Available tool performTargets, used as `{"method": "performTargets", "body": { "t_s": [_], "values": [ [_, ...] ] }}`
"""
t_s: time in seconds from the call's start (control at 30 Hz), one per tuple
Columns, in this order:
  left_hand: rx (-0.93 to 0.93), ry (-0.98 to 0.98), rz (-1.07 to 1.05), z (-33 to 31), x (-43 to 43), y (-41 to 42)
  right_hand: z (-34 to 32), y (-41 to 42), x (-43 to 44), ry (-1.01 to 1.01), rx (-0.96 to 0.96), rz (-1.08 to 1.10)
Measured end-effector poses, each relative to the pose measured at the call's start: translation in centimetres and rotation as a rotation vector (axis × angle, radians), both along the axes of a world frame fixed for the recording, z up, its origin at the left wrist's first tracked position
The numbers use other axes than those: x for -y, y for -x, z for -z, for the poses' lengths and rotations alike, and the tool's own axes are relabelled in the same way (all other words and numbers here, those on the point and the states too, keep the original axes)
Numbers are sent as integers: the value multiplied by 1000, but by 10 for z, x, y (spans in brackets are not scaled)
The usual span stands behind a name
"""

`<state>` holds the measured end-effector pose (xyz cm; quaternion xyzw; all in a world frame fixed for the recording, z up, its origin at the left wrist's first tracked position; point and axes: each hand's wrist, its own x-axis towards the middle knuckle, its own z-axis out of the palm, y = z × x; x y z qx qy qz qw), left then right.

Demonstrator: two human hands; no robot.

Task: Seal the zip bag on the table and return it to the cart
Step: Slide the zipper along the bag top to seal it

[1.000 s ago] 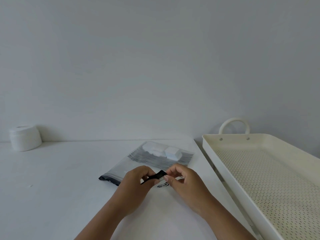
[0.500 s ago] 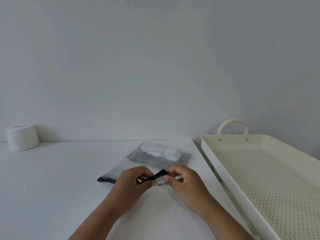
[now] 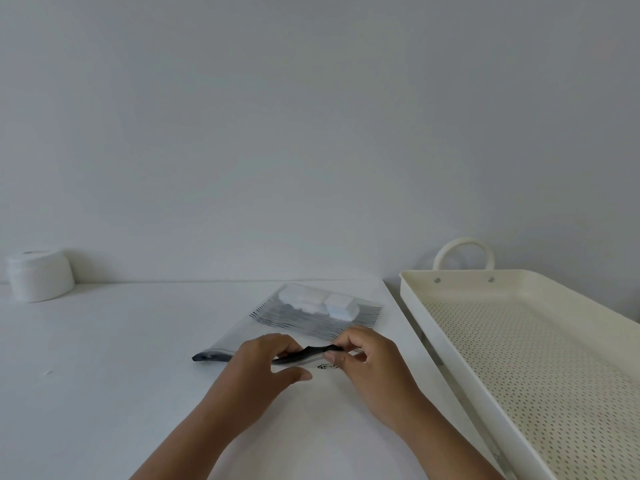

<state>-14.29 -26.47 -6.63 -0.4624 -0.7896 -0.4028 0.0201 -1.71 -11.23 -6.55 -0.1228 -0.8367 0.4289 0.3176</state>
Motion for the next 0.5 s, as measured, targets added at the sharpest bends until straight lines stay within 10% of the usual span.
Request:
{"method": "performTargets", "body": {
  "t_s": [0.5],
  "values": [
    [-2,34,-10,2,3,4,3,2,8,-203,58,44]
  ]
}}
